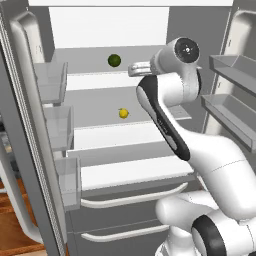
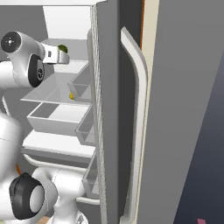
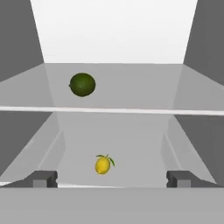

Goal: Grab the lime and lemon from the fridge, place them in the blender, close the lid, and turn on the blender to create a marinade.

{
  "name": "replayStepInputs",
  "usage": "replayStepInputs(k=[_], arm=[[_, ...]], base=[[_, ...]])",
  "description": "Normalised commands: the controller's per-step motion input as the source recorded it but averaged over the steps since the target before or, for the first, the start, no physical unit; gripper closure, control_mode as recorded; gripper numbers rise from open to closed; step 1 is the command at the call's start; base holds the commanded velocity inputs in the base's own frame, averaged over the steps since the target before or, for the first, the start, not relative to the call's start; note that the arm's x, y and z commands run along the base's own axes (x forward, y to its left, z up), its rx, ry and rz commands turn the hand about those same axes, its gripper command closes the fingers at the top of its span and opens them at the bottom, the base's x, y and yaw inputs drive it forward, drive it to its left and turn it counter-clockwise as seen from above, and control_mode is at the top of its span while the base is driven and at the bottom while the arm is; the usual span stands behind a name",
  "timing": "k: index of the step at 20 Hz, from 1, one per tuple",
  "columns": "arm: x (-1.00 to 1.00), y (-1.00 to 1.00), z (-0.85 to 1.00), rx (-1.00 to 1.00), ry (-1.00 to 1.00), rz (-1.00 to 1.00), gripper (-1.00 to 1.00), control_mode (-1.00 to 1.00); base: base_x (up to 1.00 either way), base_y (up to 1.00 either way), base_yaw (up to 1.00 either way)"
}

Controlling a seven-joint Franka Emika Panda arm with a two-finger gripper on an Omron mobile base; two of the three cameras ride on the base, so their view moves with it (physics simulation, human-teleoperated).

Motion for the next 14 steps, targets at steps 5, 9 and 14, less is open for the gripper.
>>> replayStepInputs(k=[5,9,14], arm=[[0.19,0.25,0.02,0.00,0.00,0.00,-1.00,-1.00],[0.18,0.31,-0.01,0.00,0.00,0.00,-1.00,-1.00],[0.23,0.27,-0.01,0.00,0.00,0.00,-1.00,-1.00]], base=[[0.00,0.00,0.00],[0.00,0.00,0.00],[0.00,0.00,0.00]])
